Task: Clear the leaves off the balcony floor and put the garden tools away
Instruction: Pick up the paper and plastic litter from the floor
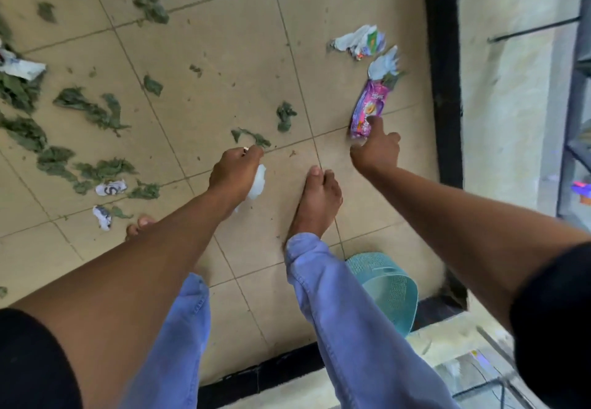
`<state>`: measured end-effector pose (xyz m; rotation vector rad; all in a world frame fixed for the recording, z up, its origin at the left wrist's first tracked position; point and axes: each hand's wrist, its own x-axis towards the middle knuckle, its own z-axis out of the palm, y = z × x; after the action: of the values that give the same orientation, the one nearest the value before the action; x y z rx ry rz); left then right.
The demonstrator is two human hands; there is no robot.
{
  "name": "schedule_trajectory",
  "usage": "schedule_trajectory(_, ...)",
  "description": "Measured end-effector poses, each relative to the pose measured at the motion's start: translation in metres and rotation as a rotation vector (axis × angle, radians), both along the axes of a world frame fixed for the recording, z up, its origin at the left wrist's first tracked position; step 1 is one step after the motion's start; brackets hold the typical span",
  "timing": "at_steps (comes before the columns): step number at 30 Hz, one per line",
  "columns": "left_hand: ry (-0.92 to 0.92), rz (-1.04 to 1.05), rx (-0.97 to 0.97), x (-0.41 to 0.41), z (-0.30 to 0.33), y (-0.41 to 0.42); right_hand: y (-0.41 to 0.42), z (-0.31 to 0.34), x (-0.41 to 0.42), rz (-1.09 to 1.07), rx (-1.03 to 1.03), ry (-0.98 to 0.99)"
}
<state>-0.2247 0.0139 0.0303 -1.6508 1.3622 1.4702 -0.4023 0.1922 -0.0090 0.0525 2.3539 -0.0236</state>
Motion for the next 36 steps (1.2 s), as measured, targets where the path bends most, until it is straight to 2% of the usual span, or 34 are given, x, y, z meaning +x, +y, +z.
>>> schedule_trajectory(4,-0.016,-0.009,-0.053,0.006,-0.021,0.016,0.005,-0.018,-0.016,0.085,-0.06,-0.07)
schedule_trajectory(10,-0.02,-0.052,0.105,0.003,-0.018,0.028,0.003,-0.022,-0.023,0.102,-0.125,0.007)
schedule_trajectory(12,-0.007,-0.056,0.139,-0.004,-0.01,0.027,0.002,-0.019,-0.022,0.027,-0.173,0.027)
schedule_trajectory(16,0.0,0.025,0.138,-0.031,0.02,0.021,-0.006,0.016,-0.016,-0.257,-0.302,0.034)
schedule_trajectory(20,0.038,0.18,0.15,-0.065,0.06,0.014,-0.013,0.067,-0.004,-0.506,-0.551,-0.117)
schedule_trajectory(26,0.036,0.423,0.117,-0.107,0.077,0.008,-0.036,0.124,0.007,-0.325,-0.732,-0.123)
schedule_trajectory(29,0.137,0.401,0.042,-0.126,0.084,0.011,-0.05,0.139,0.011,-0.33,-0.848,-0.19)
schedule_trajectory(32,0.179,0.462,0.092,-0.14,0.088,0.016,-0.057,0.134,0.009,-0.367,-0.889,-0.199)
schedule_trajectory(36,0.176,0.297,0.076,-0.148,0.083,0.02,-0.055,0.126,0.002,-0.426,-0.944,-0.255)
